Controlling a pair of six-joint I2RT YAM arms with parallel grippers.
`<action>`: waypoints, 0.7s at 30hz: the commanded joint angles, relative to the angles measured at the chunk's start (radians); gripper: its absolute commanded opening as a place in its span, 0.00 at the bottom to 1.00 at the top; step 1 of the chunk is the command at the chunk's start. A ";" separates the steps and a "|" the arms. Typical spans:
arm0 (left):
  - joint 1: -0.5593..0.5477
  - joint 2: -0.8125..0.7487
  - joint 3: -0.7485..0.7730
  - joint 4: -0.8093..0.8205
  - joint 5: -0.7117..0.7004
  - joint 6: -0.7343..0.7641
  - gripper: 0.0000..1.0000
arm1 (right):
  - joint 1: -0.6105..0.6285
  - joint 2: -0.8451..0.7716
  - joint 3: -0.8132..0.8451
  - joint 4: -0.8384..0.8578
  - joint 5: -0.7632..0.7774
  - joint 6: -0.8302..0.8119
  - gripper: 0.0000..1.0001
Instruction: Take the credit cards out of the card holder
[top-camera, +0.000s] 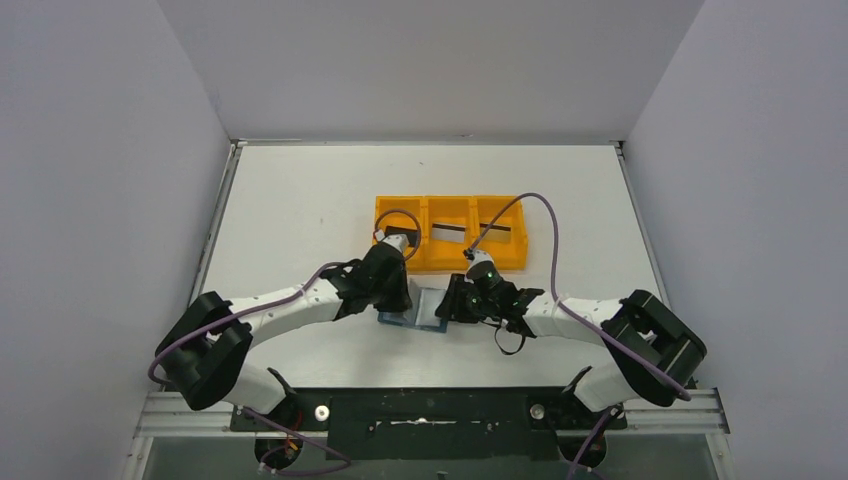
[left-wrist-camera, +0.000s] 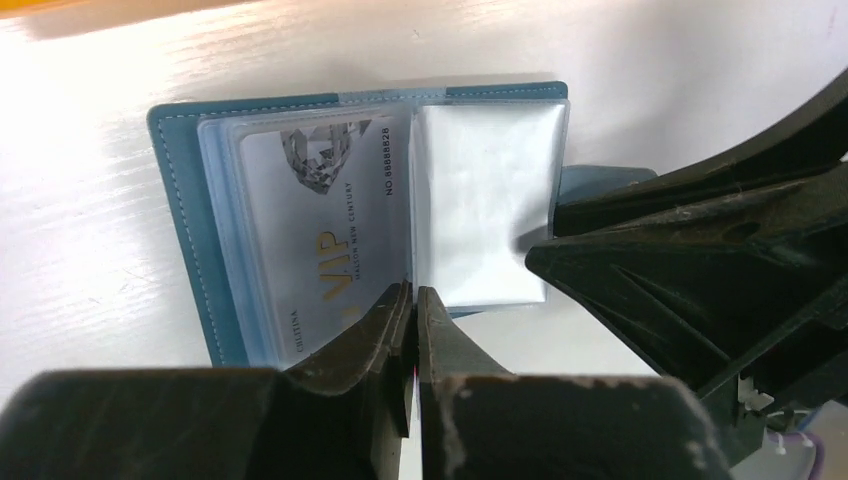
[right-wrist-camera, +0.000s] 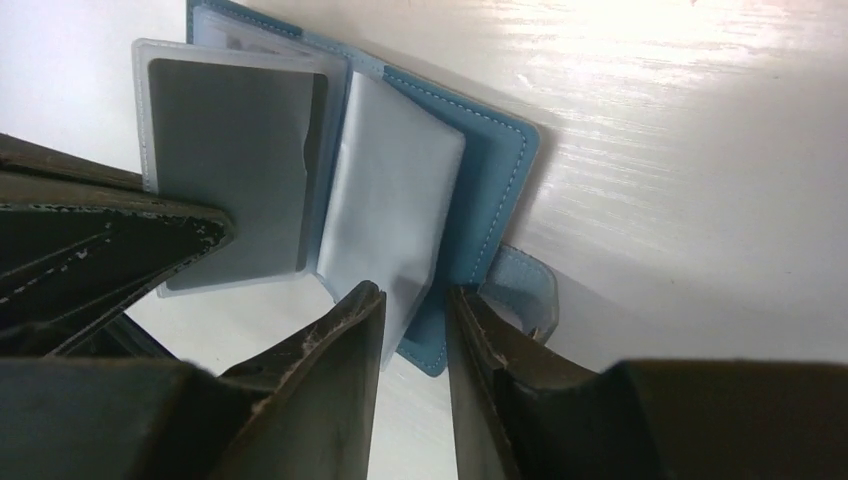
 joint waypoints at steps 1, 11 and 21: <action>-0.029 0.033 0.106 -0.097 -0.068 0.031 0.10 | -0.004 -0.005 0.014 0.057 0.037 0.019 0.28; -0.055 0.096 0.101 0.096 0.127 0.009 0.35 | -0.003 0.002 -0.013 0.088 0.041 0.048 0.24; -0.054 0.121 0.047 0.184 0.150 -0.008 0.38 | -0.003 -0.185 -0.061 -0.008 0.180 0.079 0.27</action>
